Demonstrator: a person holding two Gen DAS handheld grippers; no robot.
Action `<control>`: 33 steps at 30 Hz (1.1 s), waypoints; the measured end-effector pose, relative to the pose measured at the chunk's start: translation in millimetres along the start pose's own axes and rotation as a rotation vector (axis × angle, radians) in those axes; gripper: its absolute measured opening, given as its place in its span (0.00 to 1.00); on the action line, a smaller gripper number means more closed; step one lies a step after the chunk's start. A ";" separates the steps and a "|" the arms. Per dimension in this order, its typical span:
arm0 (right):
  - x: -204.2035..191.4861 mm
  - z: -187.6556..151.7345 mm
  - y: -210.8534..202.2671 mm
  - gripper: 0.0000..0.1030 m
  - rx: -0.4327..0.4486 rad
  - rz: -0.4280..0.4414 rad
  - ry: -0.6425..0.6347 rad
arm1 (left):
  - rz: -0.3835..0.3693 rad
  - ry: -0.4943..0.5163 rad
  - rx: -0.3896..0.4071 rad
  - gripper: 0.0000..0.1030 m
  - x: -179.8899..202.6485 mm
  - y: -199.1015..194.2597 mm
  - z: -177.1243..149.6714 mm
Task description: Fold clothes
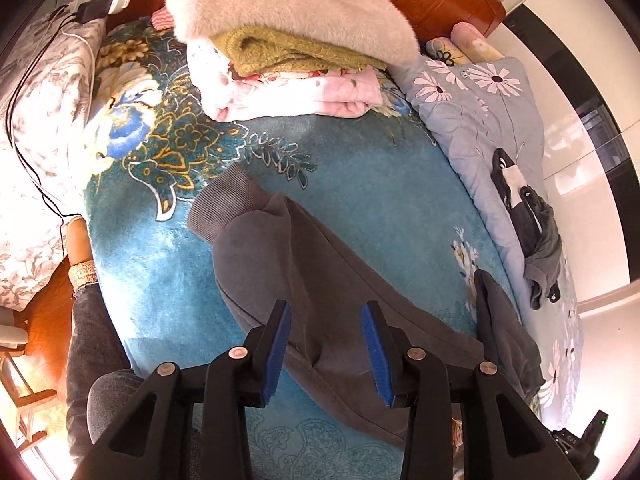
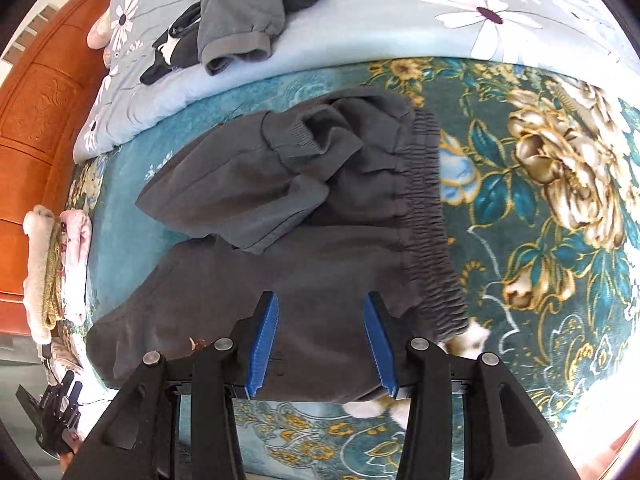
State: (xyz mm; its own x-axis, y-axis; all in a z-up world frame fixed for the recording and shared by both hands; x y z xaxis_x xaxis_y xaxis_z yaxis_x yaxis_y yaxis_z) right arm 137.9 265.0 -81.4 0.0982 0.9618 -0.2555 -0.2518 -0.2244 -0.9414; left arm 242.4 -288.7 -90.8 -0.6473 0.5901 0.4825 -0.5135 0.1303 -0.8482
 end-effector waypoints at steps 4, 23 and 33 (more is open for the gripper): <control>-25.4 7.1 8.3 0.46 0.007 0.028 -0.033 | 0.024 0.047 -0.059 0.40 14.0 27.1 -4.0; -79.3 77.5 33.3 0.55 0.115 -0.018 -0.224 | 0.145 0.036 -0.174 0.40 1.1 83.4 -29.3; -10.2 70.6 29.7 0.55 0.226 -0.069 0.008 | 0.115 -0.041 -0.122 0.40 -0.5 61.0 -17.2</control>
Point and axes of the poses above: each gripper's, at about its wrist camera, not at the fingertips, and y roughly the way its jaws point, x to its right, z to its top, the point moved 2 cm from there along y, roughly the way its jaws point, and after that the axes turned 9 degrees about -y, right-handed, at the moved point
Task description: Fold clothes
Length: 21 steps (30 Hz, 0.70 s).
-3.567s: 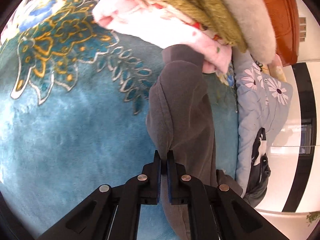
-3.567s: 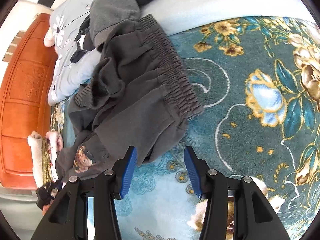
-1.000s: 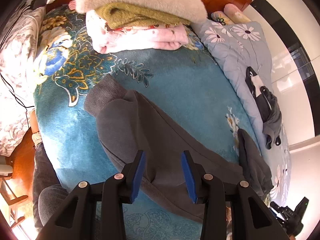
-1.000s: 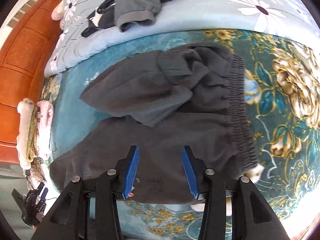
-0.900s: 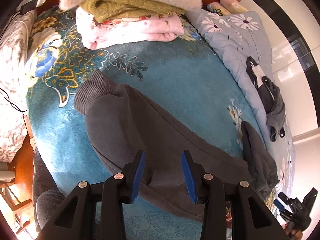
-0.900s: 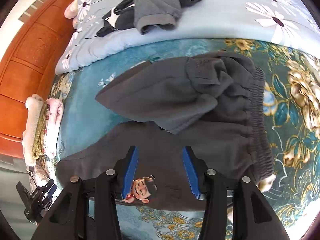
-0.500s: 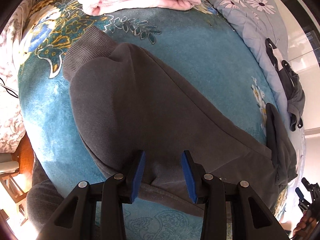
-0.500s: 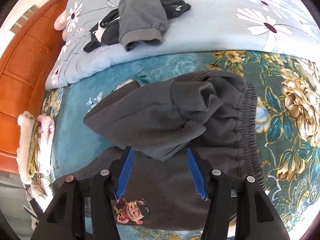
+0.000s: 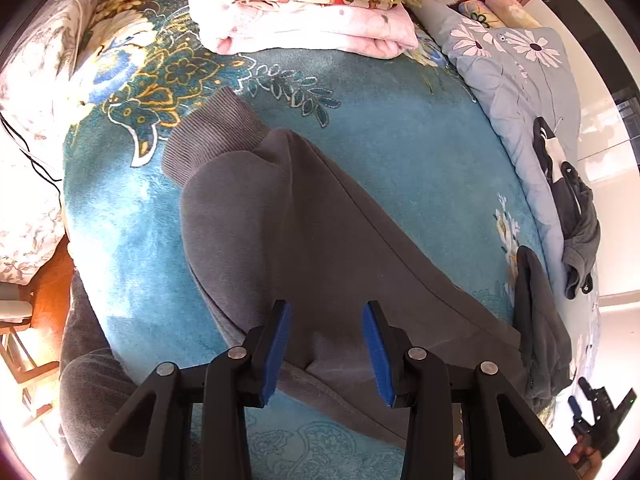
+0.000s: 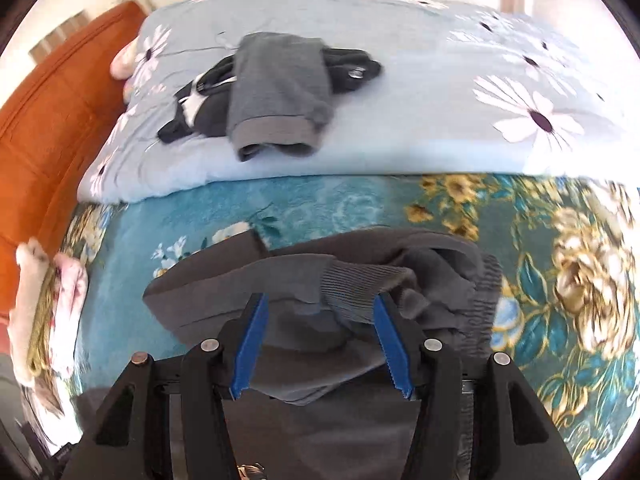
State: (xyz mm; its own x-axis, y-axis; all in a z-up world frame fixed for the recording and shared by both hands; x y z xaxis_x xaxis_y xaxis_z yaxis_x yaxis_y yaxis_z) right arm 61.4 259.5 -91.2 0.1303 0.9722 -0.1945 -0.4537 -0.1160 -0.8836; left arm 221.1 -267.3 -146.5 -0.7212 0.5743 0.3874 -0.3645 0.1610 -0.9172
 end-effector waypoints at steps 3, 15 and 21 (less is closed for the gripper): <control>35.8 -22.5 9.0 0.55 -0.053 0.025 0.105 | 0.006 0.029 -0.033 0.41 8.5 6.8 -5.8; 27.7 -50.8 71.3 0.55 -0.150 0.222 0.283 | 0.019 0.024 -0.062 0.41 3.4 9.4 -11.2; 22.4 -57.3 75.1 0.55 -0.142 0.220 0.324 | 0.012 0.010 -0.086 0.42 -2.4 18.8 -10.1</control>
Point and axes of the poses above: each gripper's, at about its wrist camera, not at the fingertips, and y roughly the way its jaws point, x to its right, z to its top, the point moved 2 cm from there along y, roughly the way its jaws point, and after that the axes turned 9 degrees about -y, right-handed, at the moved point
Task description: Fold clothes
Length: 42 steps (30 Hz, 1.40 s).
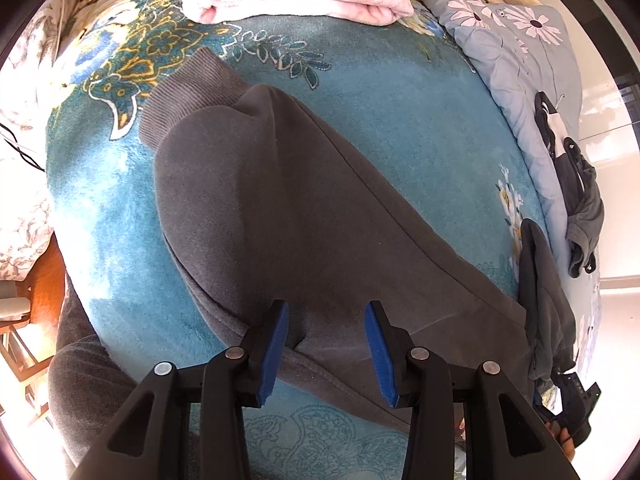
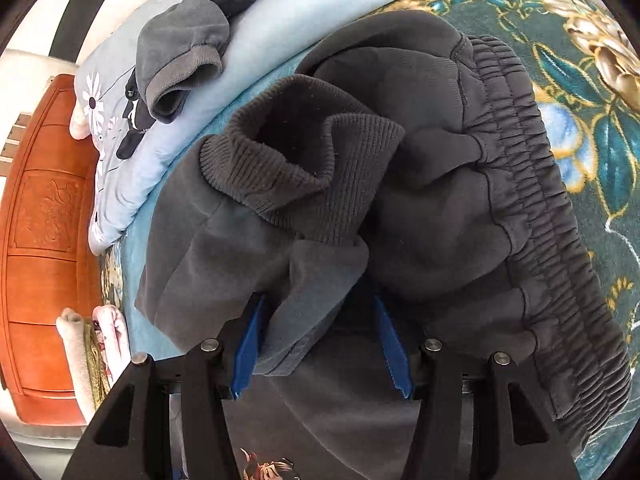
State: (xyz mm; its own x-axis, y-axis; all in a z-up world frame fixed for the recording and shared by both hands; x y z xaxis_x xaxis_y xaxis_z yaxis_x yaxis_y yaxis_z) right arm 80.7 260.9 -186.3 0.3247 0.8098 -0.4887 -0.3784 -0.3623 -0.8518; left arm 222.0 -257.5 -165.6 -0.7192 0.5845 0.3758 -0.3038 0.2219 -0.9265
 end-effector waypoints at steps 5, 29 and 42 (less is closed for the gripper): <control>-36.2 15.6 -12.7 0.08 0.051 -0.042 -0.122 | -0.042 0.001 -0.034 0.42 1.1 5.2 4.6; -506.7 -12.8 5.1 0.05 0.171 0.057 -1.631 | -0.235 -0.131 0.015 0.46 -7.6 -8.7 67.1; -542.5 -4.3 134.2 0.05 0.087 -0.135 -1.594 | -0.252 -0.190 0.029 0.48 -29.7 -12.3 94.7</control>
Point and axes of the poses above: each gripper's, at about its wrist camera, not at the fingertips, and y roughly the way its jaws point, x to its right, z to its top, the point moved 2 cm from there along y, roughly the way its jaws point, and after that the axes turned 9 degrees about -y, right-handed, at the moved point
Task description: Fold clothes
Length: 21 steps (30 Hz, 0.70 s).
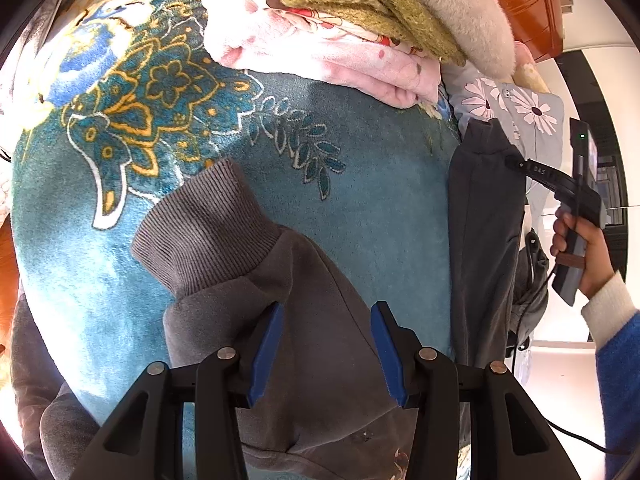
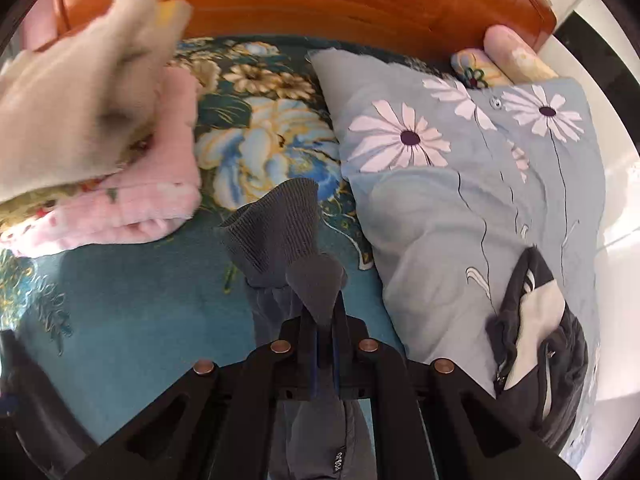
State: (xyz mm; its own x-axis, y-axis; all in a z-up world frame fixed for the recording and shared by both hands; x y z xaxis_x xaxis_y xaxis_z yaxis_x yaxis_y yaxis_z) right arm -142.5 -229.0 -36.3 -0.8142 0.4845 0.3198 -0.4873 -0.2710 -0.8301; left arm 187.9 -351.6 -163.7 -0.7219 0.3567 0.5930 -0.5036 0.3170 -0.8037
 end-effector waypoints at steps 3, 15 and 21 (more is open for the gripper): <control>2.8 -0.4 20.4 0.10 -0.031 -0.025 0.032 | 0.002 -0.006 0.002 0.48 -1.4 1.7 3.2; -11.7 -31.6 93.8 0.48 -0.188 -0.030 0.150 | -0.010 0.013 0.014 0.49 4.8 0.2 0.4; -33.7 -64.1 125.6 0.48 -0.285 0.023 0.203 | -0.027 0.000 0.023 0.49 0.6 -7.2 2.6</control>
State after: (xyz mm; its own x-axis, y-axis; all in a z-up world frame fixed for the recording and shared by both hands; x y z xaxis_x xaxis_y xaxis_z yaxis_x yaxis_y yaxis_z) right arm -156.0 -226.0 -180.7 -0.7308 0.6441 0.2261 -0.3385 -0.0543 -0.9394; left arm 189.9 -356.0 -157.7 -0.7080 0.3487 0.6141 -0.5333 0.3061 -0.7886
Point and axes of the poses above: each gripper's, at about its wrist camera, not at the fingertips, and y roughly the way its jaws point, x to its right, z to its top, the point moved 2 cm from there along y, roughly the way its jaws point, and after that the axes turned 9 degrees about -y, right-handed, at the moved point
